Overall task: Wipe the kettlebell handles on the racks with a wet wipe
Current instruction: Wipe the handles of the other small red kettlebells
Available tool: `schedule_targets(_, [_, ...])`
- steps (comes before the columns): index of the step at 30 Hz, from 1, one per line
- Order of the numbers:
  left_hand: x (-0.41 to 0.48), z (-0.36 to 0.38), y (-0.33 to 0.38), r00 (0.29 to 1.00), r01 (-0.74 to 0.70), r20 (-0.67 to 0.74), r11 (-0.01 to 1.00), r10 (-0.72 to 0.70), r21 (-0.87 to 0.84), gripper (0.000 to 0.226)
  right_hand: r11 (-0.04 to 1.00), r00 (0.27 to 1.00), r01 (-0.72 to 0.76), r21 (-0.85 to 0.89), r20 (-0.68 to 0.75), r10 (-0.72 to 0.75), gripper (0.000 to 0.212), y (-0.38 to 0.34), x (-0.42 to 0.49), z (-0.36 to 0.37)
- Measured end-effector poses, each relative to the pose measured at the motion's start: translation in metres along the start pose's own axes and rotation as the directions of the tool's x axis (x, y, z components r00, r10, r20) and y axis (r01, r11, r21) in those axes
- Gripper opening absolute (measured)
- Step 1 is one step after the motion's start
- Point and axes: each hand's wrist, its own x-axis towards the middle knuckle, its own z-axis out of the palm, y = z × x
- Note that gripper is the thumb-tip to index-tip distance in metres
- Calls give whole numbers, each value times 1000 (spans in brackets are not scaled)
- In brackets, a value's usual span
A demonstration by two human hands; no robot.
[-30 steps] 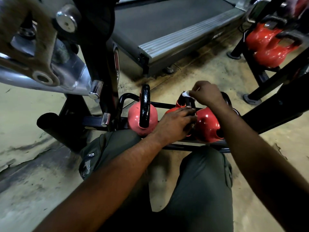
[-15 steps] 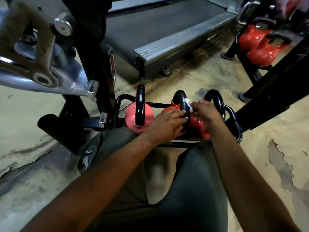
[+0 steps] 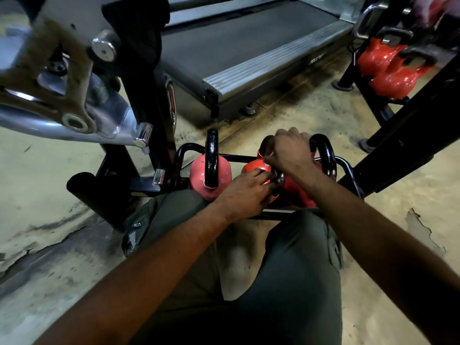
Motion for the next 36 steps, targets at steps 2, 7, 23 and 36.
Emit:
schedule_targets(2, [-1,-2,1,1000,-6,-7,1000,5,-15,52,938,986,-105,330,-86,141,19,18,-18,4])
schedule_targets(7, [1,1,-2,1000,28,-9,999,-29,-20,49,-15,807,-523,852,501,313,17,26,-7,30])
schedule_targets(23, [-14,6,12,962,146,228,988,-153,48,69,886,981,-151,439,-44,189,14,11,-12,14])
schedule_targets(36, [-21,-1,1,972,234,24,961,-233,-147,35,-59,873,-351,935,349,342,9,13,-58,33])
